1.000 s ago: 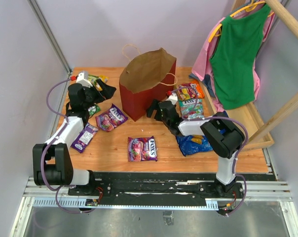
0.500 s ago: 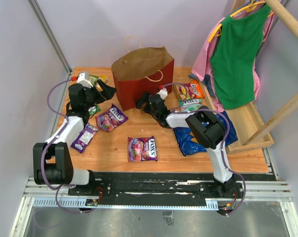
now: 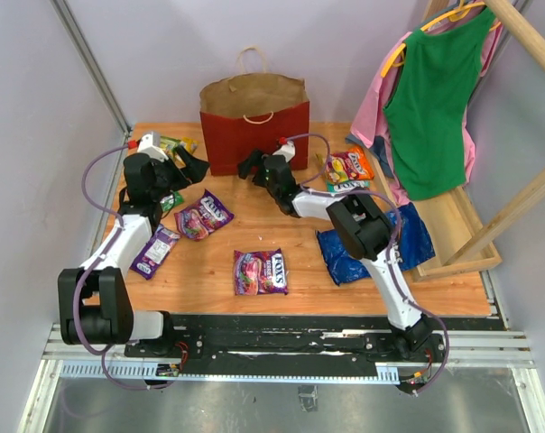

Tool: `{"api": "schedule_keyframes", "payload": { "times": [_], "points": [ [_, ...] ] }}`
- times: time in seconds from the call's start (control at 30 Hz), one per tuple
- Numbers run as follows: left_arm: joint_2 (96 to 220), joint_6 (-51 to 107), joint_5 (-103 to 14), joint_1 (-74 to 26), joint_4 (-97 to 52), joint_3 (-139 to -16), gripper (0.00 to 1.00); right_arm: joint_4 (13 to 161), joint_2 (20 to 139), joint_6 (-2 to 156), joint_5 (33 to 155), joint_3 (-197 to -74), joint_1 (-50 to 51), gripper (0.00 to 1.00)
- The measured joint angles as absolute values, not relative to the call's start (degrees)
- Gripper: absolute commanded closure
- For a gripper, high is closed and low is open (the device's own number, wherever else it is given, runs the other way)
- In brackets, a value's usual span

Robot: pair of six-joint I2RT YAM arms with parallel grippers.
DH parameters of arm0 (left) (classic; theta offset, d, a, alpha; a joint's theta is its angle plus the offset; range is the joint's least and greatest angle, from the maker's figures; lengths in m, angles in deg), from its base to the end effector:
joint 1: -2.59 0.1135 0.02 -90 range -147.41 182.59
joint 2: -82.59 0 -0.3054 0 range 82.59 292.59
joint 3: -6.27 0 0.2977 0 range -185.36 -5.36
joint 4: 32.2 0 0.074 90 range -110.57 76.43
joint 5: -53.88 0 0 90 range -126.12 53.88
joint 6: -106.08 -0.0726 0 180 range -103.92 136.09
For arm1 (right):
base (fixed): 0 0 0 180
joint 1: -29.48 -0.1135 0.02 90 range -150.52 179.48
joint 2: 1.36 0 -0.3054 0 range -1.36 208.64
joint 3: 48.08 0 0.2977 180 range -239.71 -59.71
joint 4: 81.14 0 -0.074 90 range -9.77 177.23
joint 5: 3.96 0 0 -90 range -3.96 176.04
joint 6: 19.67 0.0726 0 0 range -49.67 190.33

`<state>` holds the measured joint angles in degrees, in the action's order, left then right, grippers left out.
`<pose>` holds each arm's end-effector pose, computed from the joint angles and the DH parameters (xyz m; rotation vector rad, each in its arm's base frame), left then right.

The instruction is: Take the snacks out of the paper bag

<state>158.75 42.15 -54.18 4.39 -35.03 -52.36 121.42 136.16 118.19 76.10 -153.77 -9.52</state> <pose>0.3697 -0.0109 0.2841 -0.2242 1.8404 -0.5844 0.5066 0.3941 0.1393 0.2754 1.8088 0.9510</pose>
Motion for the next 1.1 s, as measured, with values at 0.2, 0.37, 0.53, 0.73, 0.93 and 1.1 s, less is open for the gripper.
{"api": "schedule_keyframes", "payload": {
  "times": [0.2, 0.37, 0.53, 0.73, 0.93, 1.1],
  "points": [
    [157.2, 41.9, -53.5, 4.5, -34.3, -52.3, 0.0, 118.9, 116.8, 107.3, 81.9, -133.8, -8.4, 0.01],
    [156.2, 41.8, -53.5, 4.7, -33.4, -52.3, 0.0, 113.4, 88.0, 101.9, 85.8, -114.2, -8.4, 0.05],
    [156.1, 41.8, -55.2, 4.7, -32.3, -52.4, 0.0, 112.7, 75.6, 100.5, 96.0, -98.3, -8.4, 0.21],
    [156.1, 41.8, -56.4, 4.7, -31.9, -52.4, 0.0, 112.4, 78.6, 102.1, 108.3, -88.9, -8.4, 0.43],
    [155.4, 41.5, -56.8, 4.7, -30.7, -52.4, 0.0, 116.7, 81.9, 103.4, 113.4, -89.0, -8.4, 0.47],
    [154.9, 41.3, -56.9, 4.7, -30.7, -52.4, 0.0, 119.3, 88.0, 104.8, 116.5, -89.0, -8.4, 0.48]
  ]
}}
